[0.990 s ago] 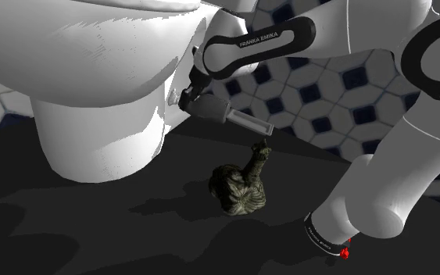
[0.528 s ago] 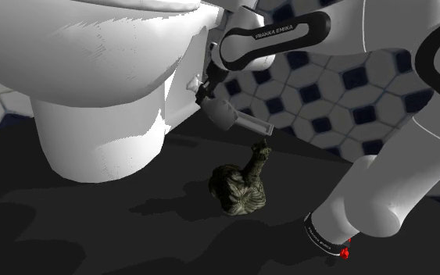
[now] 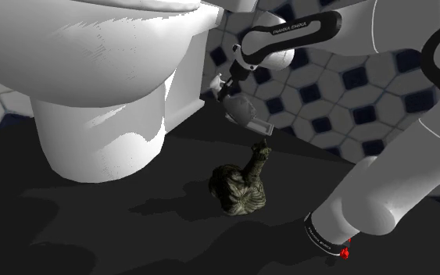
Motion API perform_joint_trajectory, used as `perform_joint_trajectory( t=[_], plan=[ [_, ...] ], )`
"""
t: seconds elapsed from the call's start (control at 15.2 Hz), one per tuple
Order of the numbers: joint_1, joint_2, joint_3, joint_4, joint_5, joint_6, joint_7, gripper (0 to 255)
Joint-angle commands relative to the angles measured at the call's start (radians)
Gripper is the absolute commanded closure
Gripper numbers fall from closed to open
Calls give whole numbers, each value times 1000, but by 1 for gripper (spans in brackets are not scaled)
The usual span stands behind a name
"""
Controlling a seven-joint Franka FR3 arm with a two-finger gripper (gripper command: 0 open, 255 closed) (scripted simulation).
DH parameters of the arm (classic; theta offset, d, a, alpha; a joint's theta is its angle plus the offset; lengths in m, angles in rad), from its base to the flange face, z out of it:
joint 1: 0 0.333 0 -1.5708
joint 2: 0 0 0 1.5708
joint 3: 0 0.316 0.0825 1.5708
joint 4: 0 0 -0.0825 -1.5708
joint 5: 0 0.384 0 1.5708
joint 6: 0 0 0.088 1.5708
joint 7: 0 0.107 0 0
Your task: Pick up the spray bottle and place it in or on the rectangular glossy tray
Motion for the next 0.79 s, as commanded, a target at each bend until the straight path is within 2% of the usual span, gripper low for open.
perform_joint_trajectory(
  t=[0.0, 0.73],
  plan=[
    [-22, -4, -27, 4, 12, -15, -57, 255],
    [-146, 47, -177, 90, 85, -110, -361, 255]
  ],
)
